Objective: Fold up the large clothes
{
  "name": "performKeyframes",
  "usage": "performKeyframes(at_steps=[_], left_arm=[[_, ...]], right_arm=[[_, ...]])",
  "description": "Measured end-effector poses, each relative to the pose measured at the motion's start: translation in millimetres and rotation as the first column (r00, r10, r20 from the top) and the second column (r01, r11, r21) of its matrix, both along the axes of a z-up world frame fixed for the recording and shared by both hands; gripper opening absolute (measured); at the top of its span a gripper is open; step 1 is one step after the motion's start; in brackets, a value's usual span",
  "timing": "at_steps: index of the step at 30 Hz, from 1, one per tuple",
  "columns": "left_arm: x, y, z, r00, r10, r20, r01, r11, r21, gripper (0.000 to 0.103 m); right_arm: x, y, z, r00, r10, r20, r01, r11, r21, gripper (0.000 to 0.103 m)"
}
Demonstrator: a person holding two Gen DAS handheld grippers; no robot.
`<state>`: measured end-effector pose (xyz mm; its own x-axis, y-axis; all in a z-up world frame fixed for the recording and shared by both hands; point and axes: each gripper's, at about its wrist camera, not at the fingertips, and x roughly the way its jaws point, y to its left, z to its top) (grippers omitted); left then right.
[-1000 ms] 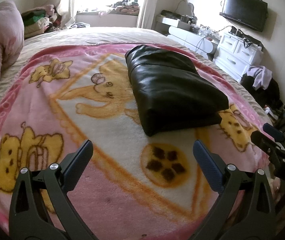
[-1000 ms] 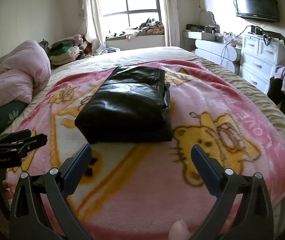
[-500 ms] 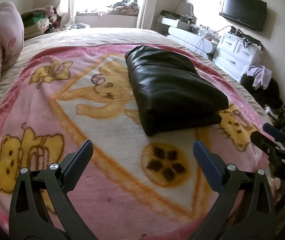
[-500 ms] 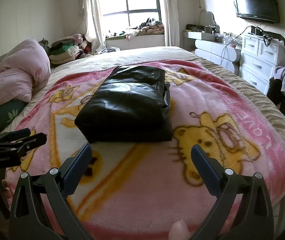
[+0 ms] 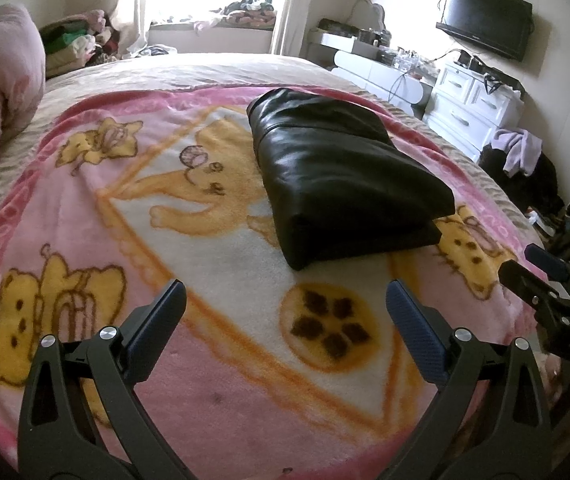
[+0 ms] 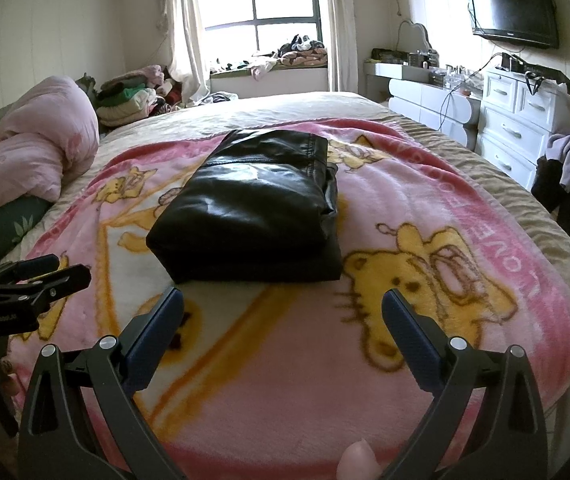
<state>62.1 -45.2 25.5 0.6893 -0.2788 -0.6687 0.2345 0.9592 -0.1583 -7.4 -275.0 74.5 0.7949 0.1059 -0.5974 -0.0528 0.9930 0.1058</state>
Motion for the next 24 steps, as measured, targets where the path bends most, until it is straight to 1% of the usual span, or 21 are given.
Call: performKeyframes(at_steps=[7,11,14,16,18,19,20,21,22,23,24], left_arm=[[2.3,2.6,-4.8,1.0,0.0,-0.017,0.0,1.0,0.007,0.094],[4.4,4.2,-8.5,1.0,-0.002,-0.025,0.002,1.0,0.011,0.094],[8.1,10.3,-12.2,0.999,0.004,-0.042,-0.004,1.0,0.008,0.094],[13.5,24.4,-11.2,0.998,0.042,-0.047,-0.042,0.999,-0.001,0.094],[22.3,47.3,-6.6,0.994,0.092,-0.066,-0.093,0.995,-0.018,0.094],[28.4,66.8,-3.1,0.989,0.124,-0.076,-0.127,0.991,-0.034,0.094],[32.6,80.3,-0.5,0.986,0.143,-0.081,-0.146,0.989,-0.037,0.094],[39.7,105.6,2.9,0.98,0.182,-0.086,-0.185,0.982,-0.028,0.094],[46.0,132.6,5.2,0.97,0.229,-0.082,-0.231,0.973,-0.009,0.094],[50.7,152.3,5.9,0.961,0.266,-0.081,-0.266,0.964,0.01,0.094],[57.4,186.2,4.0,0.939,0.333,-0.085,-0.331,0.943,0.043,0.094]], right_arm=[[-2.1,-3.6,-1.3,1.0,-0.002,-0.006,0.002,1.0,-0.011,0.099],[-5.0,-17.0,-1.6,0.999,-0.032,-0.007,0.032,0.999,-0.005,0.099],[-10.1,-42.5,-0.4,0.996,-0.088,-0.012,0.089,0.996,0.031,0.099],[-16.3,-69.4,-0.5,0.988,-0.153,-0.02,0.154,0.987,0.05,0.098],[-27.6,-113.7,-3.7,0.967,-0.252,-0.032,0.253,0.965,0.07,0.098],[-33.0,-137.3,-6.4,0.95,-0.31,-0.041,0.313,0.947,0.069,0.098],[-41.2,-171.6,-11.2,0.92,-0.388,-0.049,0.391,0.918,0.068,0.098],[-49.6,-211.8,-18.8,0.875,-0.479,-0.069,0.483,0.874,0.057,0.098],[-54.9,-234.9,-24.3,0.84,-0.536,-0.086,0.541,0.84,0.045,0.098],[-66.9,-282.0,-35.8,0.761,-0.637,-0.123,0.645,0.763,0.038,0.098],[-78.8,-319.3,-45.2,0.692,-0.707,-0.144,0.718,0.695,0.038,0.098]])
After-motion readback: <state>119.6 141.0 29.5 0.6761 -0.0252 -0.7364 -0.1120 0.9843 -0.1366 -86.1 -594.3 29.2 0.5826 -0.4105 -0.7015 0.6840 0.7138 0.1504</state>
